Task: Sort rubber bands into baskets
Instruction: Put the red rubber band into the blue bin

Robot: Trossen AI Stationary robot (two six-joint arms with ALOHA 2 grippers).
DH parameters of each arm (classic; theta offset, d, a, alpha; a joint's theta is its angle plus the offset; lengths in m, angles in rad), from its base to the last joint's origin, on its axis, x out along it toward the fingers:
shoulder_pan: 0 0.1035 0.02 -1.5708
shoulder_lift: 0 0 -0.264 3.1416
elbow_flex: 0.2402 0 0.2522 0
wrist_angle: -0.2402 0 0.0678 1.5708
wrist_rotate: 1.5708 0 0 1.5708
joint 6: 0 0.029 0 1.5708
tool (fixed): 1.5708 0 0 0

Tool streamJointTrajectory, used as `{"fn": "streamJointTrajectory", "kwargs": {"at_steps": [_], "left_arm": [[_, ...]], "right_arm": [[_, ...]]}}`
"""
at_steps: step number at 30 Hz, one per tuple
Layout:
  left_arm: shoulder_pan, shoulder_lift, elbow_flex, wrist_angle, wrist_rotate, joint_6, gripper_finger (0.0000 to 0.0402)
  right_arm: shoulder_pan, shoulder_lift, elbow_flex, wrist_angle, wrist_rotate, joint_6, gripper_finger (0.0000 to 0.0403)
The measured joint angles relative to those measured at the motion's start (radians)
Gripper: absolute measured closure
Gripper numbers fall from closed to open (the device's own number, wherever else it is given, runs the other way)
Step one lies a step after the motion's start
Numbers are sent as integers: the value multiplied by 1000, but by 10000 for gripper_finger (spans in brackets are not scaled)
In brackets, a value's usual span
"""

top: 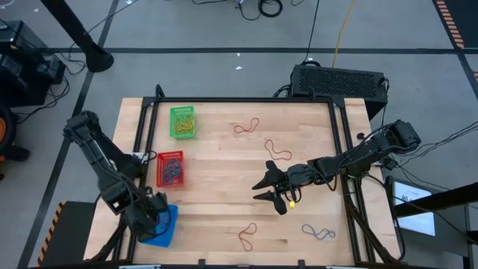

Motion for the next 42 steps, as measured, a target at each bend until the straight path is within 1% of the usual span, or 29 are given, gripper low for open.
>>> {"fn": "streamJointTrajectory", "kwargs": {"at_steps": [4,6,11,15,19,22,25,29,33,35,38,40,42], "left_arm": [[0,33,0,-7,20,0,387],[0,43,0,-33,43,0,373],[0,57,0,-113,48,2,333],[0,57,0,-131,48,3,297],[10,57,0,-130,50,69,270],[29,57,0,-126,44,120,261],[54,57,0,-107,-36,211,260],[89,57,0,-33,-218,393,260],[125,57,0,97,-413,609,260],[149,56,-9,186,-490,729,260],[187,56,-35,312,-539,891,260],[211,56,-70,400,-567,970,260],[232,54,-111,453,-592,1035,260]], "right_arm": [[0,0,0,0,0,0,250],[0,0,0,0,0,0,250],[0,0,0,0,0,-5,250],[0,0,0,-1,0,-7,250],[0,0,0,-1,0,-10,250],[0,0,0,-3,0,-15,250],[-4,0,0,-22,3,-15,250],[-18,0,0,-57,4,-12,250],[-38,0,0,-104,7,-11,250],[-53,0,0,-124,15,-10,250],[-79,0,0,-174,74,-8,250],[-105,-3,0,-217,96,-9,250],[-139,-9,0,-269,107,-8,250]]}}
